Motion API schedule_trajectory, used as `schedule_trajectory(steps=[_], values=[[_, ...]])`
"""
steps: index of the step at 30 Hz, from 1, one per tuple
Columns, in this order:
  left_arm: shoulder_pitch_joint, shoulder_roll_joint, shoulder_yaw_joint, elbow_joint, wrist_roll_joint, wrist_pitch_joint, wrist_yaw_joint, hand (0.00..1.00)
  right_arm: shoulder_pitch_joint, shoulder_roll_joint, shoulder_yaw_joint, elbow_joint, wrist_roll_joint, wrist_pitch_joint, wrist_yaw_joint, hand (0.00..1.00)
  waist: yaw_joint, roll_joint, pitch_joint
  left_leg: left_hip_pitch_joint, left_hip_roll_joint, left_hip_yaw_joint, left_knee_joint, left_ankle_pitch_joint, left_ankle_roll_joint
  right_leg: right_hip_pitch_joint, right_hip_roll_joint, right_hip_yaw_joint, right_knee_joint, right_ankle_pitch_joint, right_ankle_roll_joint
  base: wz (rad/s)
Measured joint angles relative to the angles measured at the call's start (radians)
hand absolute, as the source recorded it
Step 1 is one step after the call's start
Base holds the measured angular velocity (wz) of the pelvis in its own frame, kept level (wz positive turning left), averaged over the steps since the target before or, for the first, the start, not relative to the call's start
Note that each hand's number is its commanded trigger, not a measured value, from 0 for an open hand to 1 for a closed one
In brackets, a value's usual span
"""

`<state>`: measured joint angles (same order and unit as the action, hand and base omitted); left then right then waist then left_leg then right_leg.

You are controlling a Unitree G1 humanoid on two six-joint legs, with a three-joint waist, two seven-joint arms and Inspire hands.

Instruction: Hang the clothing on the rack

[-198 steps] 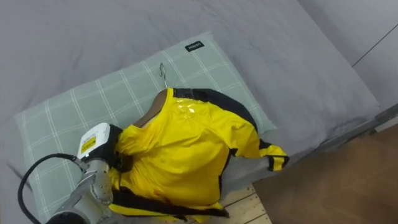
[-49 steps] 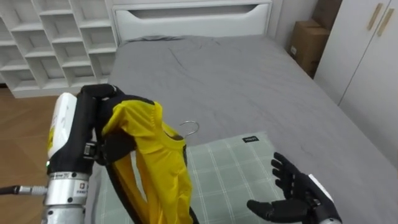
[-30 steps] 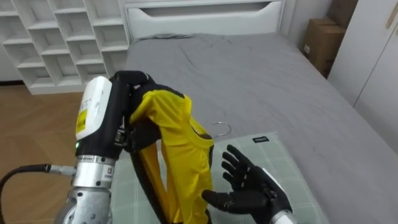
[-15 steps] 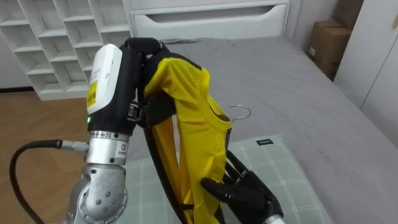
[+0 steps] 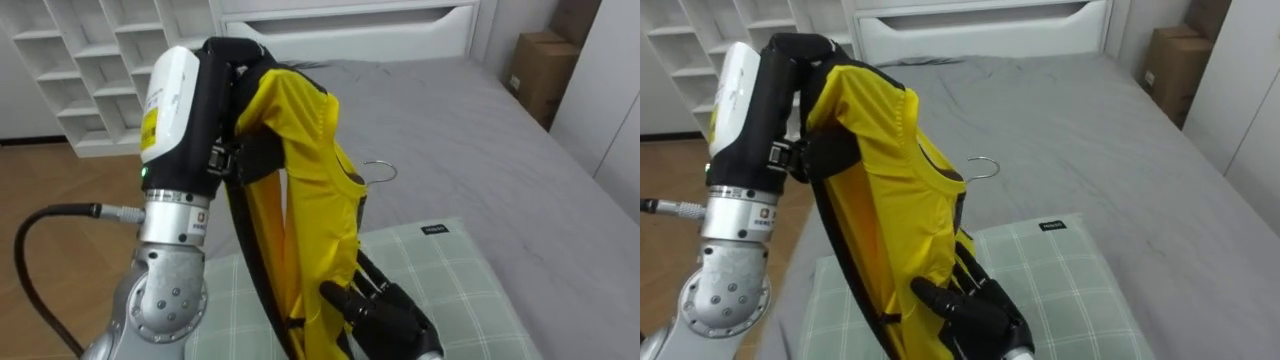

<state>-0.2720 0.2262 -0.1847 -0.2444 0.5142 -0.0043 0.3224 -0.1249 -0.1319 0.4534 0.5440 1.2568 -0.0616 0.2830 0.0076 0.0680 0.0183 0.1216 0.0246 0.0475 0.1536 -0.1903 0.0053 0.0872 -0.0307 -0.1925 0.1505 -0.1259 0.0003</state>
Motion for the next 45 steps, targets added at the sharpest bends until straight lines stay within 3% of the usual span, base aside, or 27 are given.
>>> schedule_trajectory(steps=[23,29,35,43,45], values=[[-0.016,0.0,0.0,0.0,0.001,-0.001,-0.009,1.0,-0.002,0.003,0.036,0.0,0.003,-0.001,0.048,0.0,0.005,-0.002,0.0073,-0.001,0.0,0.001,0.0,0.0,0.0,-0.002,0.0,0.001,-0.001,-0.001,0.001,0.0],[-0.016,0.0,-0.001,0.0,0.001,-0.001,-0.012,1.0,-0.002,0.004,0.036,0.0,0.003,-0.002,0.048,0.0,0.008,-0.007,0.0148,-0.003,-0.001,0.001,0.0,0.0,0.0,-0.003,-0.001,0.001,-0.002,-0.001,0.002,0.0],[-0.016,0.002,-0.012,0.0,0.001,-0.001,-0.012,1.0,-0.002,0.003,0.036,0.0,0.001,-0.001,0.048,0.0,0.018,-0.007,0.015,-0.005,-0.001,0.0,0.0,0.0,0.0,-0.004,-0.001,-0.001,-0.003,-0.002,0.002,0.0],[-0.016,0.004,-0.017,0.003,0.065,0.006,-0.026,1.0,-0.015,-0.019,0.036,-0.001,-0.119,0.02,0.102,0.0,0.024,-0.007,0.014,-0.023,-0.001,0.0,0.009,0.0,0.0,-0.022,-0.001,0.0,0.0,-0.002,0.002,0.0],[-0.016,0.003,-0.017,0.003,0.103,0.01,-0.028,1.0,-0.015,-0.02,0.035,-0.001,-0.163,0.021,0.114,0.05,0.021,-0.006,0.0136,-0.023,-0.001,0.0,0.01,0.0,0.0,-0.021,-0.001,-0.001,0.0,-0.002,0.002,0.0]])
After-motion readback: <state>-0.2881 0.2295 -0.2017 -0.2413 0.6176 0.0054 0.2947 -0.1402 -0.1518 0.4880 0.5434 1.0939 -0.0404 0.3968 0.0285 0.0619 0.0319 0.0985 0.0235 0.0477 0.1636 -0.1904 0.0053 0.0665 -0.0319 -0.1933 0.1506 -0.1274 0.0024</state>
